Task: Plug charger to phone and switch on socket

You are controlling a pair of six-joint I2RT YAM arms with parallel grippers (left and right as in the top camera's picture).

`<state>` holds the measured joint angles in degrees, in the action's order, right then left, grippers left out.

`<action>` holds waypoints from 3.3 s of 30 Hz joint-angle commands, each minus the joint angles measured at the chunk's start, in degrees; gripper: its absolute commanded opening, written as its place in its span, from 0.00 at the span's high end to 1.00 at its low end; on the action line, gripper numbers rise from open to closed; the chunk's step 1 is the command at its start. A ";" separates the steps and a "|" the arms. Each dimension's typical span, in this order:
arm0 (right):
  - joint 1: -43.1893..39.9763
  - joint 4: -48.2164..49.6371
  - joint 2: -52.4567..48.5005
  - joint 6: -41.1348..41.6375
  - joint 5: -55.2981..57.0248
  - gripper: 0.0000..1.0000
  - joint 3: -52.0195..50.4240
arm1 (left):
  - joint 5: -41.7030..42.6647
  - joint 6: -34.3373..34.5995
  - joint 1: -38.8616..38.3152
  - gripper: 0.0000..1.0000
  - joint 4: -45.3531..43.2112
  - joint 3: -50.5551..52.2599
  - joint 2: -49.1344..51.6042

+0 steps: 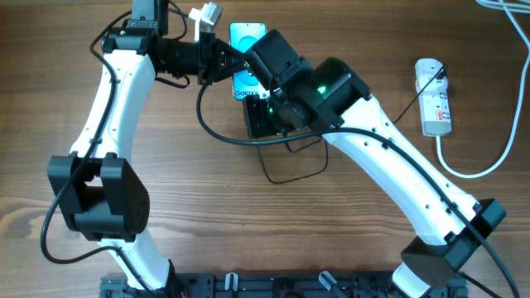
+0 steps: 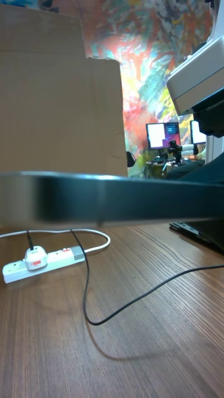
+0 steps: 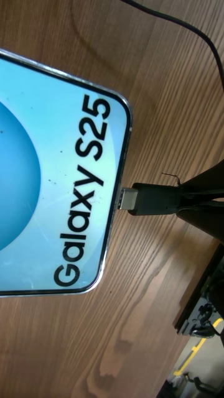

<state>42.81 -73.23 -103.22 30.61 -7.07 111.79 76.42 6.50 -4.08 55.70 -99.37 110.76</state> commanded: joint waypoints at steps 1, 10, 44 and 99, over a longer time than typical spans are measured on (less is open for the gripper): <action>0.02 -0.04 0.46 -0.07 -0.87 0.96 0.22 | 3.32 -1.01 -0.33 0.96 -0.09 -0.17 -1.57; 0.02 -0.37 0.44 -0.02 -0.87 0.96 0.22 | 3.69 -2.95 -0.33 0.96 -0.04 -0.17 -1.57; 0.00 0.28 -0.42 -0.59 -1.75 0.96 0.22 | 4.04 -4.76 -0.31 0.96 0.09 -0.17 -1.57; -0.48 -0.15 -0.52 0.81 -0.26 0.96 0.22 | 6.05 -7.39 -0.31 0.96 0.94 -0.17 -1.60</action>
<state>42.81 -73.30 -103.22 30.81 -8.08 111.79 79.42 0.64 -4.08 56.60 -99.37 110.76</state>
